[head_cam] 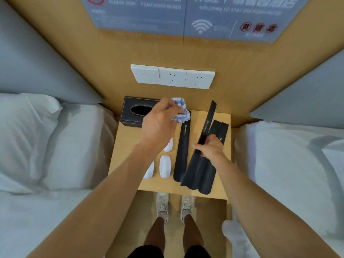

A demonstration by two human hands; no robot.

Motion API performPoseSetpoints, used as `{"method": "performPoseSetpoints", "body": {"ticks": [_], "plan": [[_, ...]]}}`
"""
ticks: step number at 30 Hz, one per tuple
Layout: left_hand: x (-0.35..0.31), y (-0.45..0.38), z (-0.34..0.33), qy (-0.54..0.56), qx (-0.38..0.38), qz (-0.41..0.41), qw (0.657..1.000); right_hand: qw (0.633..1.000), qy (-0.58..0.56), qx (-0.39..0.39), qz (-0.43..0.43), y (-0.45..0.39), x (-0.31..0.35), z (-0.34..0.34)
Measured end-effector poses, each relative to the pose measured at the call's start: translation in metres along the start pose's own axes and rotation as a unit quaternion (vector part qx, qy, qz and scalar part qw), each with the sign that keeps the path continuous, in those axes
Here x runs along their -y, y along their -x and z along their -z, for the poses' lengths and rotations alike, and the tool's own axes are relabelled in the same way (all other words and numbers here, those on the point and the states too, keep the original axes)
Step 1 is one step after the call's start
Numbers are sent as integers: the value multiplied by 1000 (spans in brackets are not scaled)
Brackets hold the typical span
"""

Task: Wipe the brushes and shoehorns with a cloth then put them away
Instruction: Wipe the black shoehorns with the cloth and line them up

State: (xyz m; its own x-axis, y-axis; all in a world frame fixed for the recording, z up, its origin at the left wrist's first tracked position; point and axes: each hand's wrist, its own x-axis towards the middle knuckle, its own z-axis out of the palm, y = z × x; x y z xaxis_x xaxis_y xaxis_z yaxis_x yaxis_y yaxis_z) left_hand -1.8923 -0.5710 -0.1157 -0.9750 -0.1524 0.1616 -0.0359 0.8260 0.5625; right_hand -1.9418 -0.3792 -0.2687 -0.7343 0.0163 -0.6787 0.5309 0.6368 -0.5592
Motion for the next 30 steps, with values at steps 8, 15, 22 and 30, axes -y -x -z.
{"method": "performPoseSetpoints", "body": {"ticks": [8,15,22,30], "plan": [[34,13,-28,-3,33,30,999,996,79,12,-41,-51,-19,-39],[42,13,-39,7,45,44,998,986,160,-24,-46,-64,-25,-43],[45,14,-47,11,53,40,998,980,190,-36,-43,-70,-26,-44],[37,13,-49,34,39,41,998,965,182,-165,-87,-56,-65,-9]]}}
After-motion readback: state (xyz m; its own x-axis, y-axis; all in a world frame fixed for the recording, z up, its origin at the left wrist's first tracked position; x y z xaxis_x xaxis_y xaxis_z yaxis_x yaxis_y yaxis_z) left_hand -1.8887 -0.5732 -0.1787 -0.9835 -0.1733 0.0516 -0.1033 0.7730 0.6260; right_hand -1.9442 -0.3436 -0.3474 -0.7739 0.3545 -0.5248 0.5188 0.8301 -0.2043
